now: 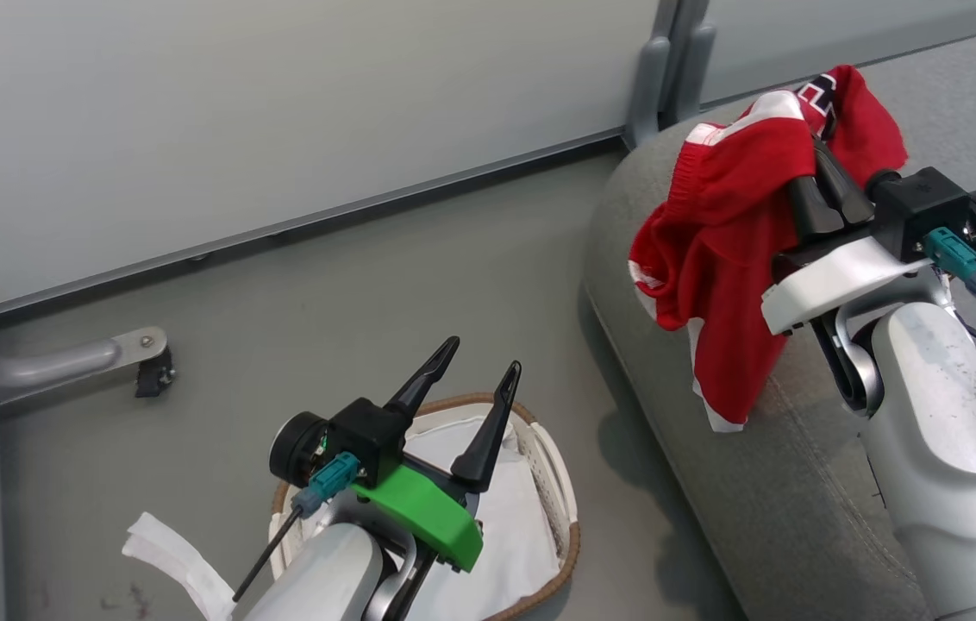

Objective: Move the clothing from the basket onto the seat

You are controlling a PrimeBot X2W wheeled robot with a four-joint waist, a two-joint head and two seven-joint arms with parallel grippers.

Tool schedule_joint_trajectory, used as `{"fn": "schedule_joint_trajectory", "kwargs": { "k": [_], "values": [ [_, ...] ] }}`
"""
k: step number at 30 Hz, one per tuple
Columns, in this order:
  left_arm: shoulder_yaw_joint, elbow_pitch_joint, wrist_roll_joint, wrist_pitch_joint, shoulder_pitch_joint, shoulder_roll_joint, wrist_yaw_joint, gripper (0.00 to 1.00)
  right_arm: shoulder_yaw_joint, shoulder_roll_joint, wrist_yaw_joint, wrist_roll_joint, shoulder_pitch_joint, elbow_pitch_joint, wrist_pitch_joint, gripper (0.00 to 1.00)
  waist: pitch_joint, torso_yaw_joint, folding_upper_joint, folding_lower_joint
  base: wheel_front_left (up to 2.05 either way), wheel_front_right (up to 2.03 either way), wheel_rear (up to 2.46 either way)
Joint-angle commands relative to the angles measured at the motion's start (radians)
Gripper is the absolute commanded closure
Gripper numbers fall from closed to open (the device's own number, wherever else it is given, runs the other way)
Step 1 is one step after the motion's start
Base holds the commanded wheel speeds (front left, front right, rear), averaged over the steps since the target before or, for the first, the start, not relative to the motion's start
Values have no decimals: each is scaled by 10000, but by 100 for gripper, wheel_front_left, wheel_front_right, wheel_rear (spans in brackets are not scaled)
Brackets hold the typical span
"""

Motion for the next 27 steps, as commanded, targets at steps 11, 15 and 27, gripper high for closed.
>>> {"fn": "schedule_joint_trajectory", "kwargs": {
  "k": [11, 15, 27],
  "values": [
    [-437, -15, 201, 9, -513, 407, -29, 0, -702, -20, -14, -248, -75, -427, -19, 100, 907, -2042, -1, 0, 0, 0, 0],
    [-519, 9, 161, 9, -642, 452, -29, 0, -819, -432, -14, -403, -712, -434, -19, 100, 1102, -1843, -1, 0, 0, 0, 0],
    [-607, -120, 335, 9, -1117, 647, -29, 0, -1610, -2658, -14, -529, -4091, 475, -5, 100, 2254, -660, -1, 0, 0, 0, 0]
  ]
}}
